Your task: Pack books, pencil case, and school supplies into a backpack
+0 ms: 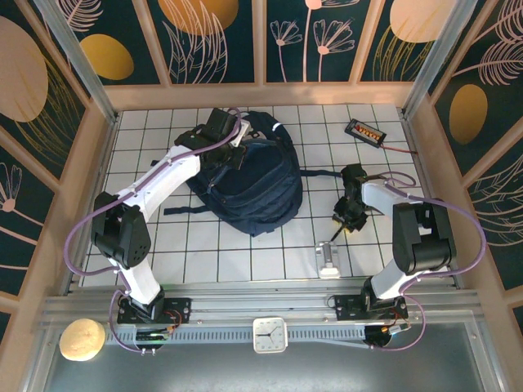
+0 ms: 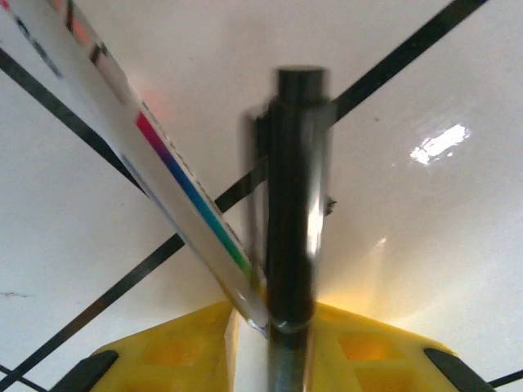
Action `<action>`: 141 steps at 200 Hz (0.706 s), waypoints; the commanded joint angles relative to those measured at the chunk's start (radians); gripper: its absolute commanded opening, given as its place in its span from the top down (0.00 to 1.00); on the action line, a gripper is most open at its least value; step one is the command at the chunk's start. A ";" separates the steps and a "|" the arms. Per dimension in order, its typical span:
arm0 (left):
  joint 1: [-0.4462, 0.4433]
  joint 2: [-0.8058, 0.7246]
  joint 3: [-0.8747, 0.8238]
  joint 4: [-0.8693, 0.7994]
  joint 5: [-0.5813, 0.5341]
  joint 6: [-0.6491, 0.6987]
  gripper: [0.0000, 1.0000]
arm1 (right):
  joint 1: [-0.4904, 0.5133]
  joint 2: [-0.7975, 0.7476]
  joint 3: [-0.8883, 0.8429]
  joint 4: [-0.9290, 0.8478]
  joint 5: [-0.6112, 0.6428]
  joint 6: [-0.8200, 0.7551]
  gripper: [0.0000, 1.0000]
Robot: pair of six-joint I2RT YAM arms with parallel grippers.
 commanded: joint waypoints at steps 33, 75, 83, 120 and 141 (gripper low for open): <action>0.017 -0.047 -0.020 -0.028 -0.022 0.011 1.00 | 0.014 0.006 -0.008 -0.006 0.037 0.021 0.83; 0.017 -0.046 -0.017 -0.026 -0.019 0.016 1.00 | 0.019 -0.030 0.006 -0.032 0.030 0.030 0.93; 0.017 -0.046 -0.014 -0.026 -0.017 0.016 1.00 | 0.018 -0.047 0.019 -0.047 0.027 0.033 0.94; 0.017 -0.047 -0.002 -0.028 -0.002 0.009 1.00 | 0.017 -0.149 0.158 -0.131 0.017 0.033 0.95; 0.017 -0.047 0.008 -0.027 0.012 -0.003 1.00 | 0.019 -0.170 0.265 -0.139 -0.040 0.025 0.95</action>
